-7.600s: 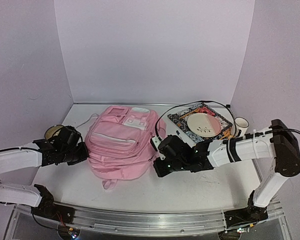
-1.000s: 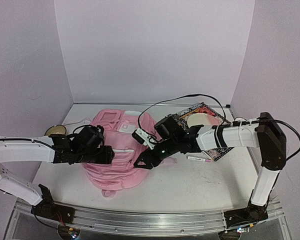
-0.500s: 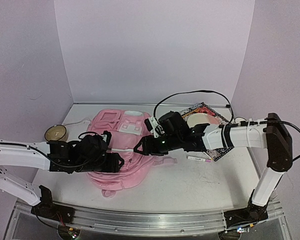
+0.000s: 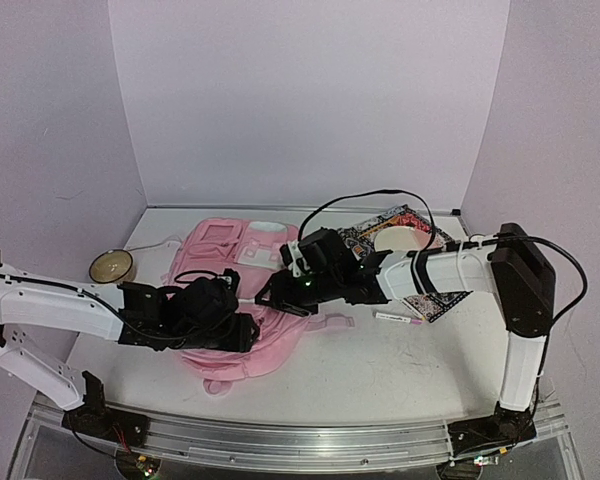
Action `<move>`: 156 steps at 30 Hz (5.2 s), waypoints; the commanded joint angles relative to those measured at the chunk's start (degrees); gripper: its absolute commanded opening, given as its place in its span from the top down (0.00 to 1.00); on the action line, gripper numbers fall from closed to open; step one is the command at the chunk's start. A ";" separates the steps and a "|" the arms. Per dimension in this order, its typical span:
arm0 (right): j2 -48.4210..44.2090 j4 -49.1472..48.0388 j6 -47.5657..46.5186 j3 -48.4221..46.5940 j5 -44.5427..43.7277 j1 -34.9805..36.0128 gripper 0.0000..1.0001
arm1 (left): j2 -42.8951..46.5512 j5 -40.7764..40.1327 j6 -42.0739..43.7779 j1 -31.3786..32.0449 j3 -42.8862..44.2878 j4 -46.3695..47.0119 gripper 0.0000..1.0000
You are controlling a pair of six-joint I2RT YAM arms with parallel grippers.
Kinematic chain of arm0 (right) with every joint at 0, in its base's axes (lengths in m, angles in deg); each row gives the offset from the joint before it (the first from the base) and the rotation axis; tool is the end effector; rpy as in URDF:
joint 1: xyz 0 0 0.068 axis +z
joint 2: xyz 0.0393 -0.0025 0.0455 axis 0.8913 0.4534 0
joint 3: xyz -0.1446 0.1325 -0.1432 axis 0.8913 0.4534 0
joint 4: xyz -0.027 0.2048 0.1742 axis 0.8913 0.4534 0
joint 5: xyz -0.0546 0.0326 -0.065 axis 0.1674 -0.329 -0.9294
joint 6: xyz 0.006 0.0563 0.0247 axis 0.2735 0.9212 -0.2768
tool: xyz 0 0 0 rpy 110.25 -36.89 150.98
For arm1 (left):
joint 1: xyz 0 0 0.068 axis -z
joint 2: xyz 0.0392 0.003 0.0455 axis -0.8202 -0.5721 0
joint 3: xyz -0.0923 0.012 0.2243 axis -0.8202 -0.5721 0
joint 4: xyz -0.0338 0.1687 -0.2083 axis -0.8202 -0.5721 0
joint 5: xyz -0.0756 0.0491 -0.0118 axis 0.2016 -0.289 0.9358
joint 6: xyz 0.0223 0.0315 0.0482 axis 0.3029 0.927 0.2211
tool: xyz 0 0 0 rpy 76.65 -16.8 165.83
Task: Pack the student bag
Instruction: Hold the upper front pocket of the student bag, then grab the upper front pocket of the student bag, then unzip the upper front pocket of the student bag, then put down the upper front pocket of the student bag, then pick up the student bag from the upper front pocket, then unzip the upper front pocket of the student bag, then pick up the upper front pocket of the student bag.
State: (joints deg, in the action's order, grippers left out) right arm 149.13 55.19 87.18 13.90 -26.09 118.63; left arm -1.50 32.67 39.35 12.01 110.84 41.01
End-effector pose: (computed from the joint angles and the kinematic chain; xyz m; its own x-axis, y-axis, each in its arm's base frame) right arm 0.2472 0.3827 0.1870 -0.8273 0.1101 -0.5508 -0.4720 0.3952 0.7881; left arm 0.1253 -0.2592 0.1686 -0.8001 0.0339 -0.5989 0.2853 0.8998 -0.3302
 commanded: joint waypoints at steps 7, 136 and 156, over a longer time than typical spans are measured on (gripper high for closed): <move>0.94 -1.90 2.41 -2.84 1.36 0.15 0.59 | -6.50 -0.76 1.03 1.78 5.59 4.19 0.44; -16.41 -5.93 4.15 11.10 7.57 -4.88 1.00 | 12.53 -18.39 2.26 -5.33 -4.59 -13.12 0.67; -14.77 -5.05 5.44 6.01 7.11 -4.90 1.00 | 8.93 4.88 39.55 -5.25 9.87 -3.37 0.29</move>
State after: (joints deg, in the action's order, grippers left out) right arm 134.85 52.90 93.44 23.53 -20.57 113.80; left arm 10.39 32.29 68.38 6.81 116.38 34.80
